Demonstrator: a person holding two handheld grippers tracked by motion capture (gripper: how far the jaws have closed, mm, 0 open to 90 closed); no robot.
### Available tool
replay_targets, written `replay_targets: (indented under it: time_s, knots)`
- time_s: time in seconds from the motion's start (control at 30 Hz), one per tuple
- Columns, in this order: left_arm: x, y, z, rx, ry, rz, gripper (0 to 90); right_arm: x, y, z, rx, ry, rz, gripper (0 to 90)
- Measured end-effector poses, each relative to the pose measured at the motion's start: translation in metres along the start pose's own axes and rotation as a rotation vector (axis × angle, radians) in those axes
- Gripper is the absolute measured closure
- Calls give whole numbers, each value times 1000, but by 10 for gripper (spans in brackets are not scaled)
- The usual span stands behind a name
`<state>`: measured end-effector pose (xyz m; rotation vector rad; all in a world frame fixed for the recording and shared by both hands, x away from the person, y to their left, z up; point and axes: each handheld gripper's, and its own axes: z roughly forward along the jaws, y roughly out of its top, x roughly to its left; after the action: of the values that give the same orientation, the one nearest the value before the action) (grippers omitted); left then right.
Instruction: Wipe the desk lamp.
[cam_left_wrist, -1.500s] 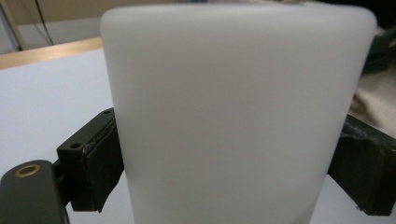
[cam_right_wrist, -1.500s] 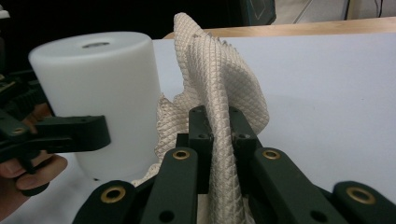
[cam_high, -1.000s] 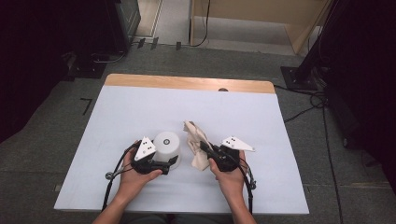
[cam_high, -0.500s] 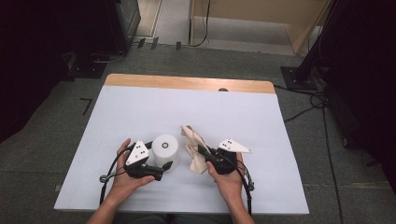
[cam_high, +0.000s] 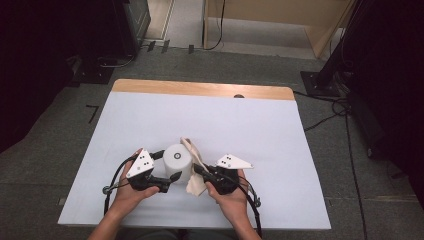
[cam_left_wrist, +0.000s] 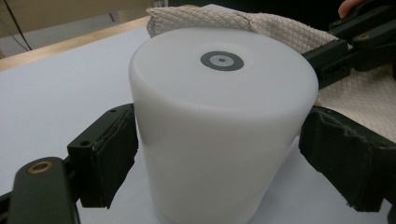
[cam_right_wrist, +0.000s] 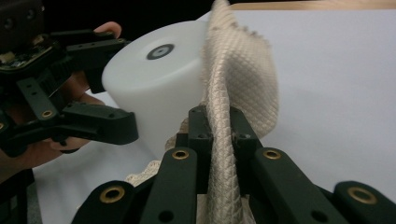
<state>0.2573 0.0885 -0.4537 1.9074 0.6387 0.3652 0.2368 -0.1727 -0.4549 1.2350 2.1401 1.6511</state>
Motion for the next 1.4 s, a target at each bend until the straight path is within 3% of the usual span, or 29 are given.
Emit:
replay_targets:
  time_s: [0.2,0.33,0.4,0.5,0.6,0.77,0.97,1.07,1.17,1.23,1.33,1.4]
  knots:
    - [2,-1,-2,1,-30,-12,133,3,4,-5,-32,52,4,840]
    - [5,0,-4,7,-42,1,141,12,12,-14,-75,107,-58,841]
    - [7,0,-6,5,-53,4,152,16,12,-14,-65,104,-100,841]
    - [10,0,-10,-9,-60,0,175,15,6,-9,-20,104,-129,840]
    - [11,0,-11,-19,-65,-11,188,13,-5,4,90,121,-163,838]
    - [12,-1,-10,-11,-63,-10,178,14,-25,27,247,87,-197,837]
    - [14,-1,-10,-11,-65,-16,178,15,-28,34,295,95,-197,823]
    - [14,-1,-10,-9,-62,-13,178,11,-25,31,315,104,-221,658]
    - [15,-2,-11,-9,-61,-12,173,1,-18,18,333,130,-232,507]
    - [15,-3,-11,-11,-61,-16,171,-8,-15,9,358,145,-240,470]
    - [18,-4,-11,-7,-58,-20,169,-24,-6,-9,352,107,-244,407]
    - [19,-4,-11,-7,-58,-20,169,-28,1,-18,296,72,-257,363]
